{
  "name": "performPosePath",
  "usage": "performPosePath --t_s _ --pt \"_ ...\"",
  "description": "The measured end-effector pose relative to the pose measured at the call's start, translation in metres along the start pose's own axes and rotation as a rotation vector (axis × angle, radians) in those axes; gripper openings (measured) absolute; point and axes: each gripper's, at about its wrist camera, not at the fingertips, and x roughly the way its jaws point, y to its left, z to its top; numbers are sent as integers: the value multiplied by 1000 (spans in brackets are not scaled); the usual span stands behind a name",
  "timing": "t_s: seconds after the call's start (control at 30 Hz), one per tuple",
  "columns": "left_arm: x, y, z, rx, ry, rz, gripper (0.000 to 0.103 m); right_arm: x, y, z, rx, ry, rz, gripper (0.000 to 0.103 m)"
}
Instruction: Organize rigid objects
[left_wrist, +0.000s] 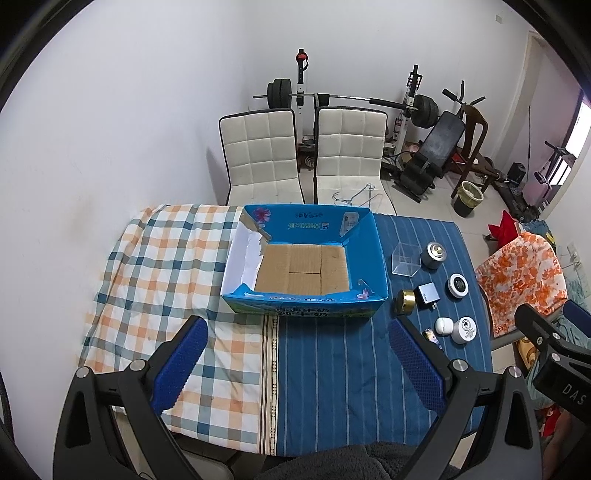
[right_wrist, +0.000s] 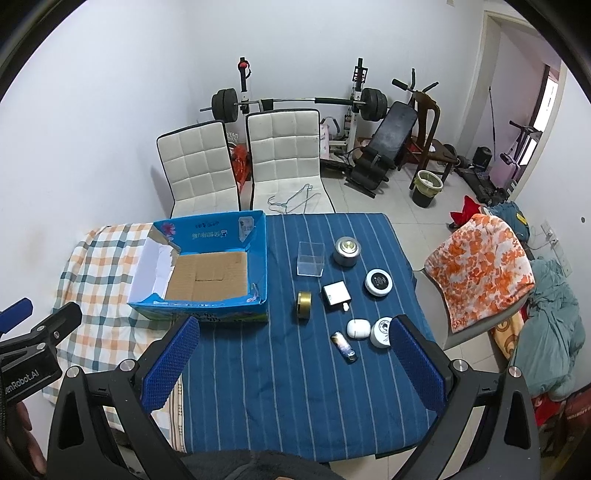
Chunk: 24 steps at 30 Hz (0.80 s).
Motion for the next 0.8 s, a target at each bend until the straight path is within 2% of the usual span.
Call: performPosePath --t_s 0.8 --pt "2 -5 -8 2 -21 6 101 -4 -4 1 3 -26 -2 103"
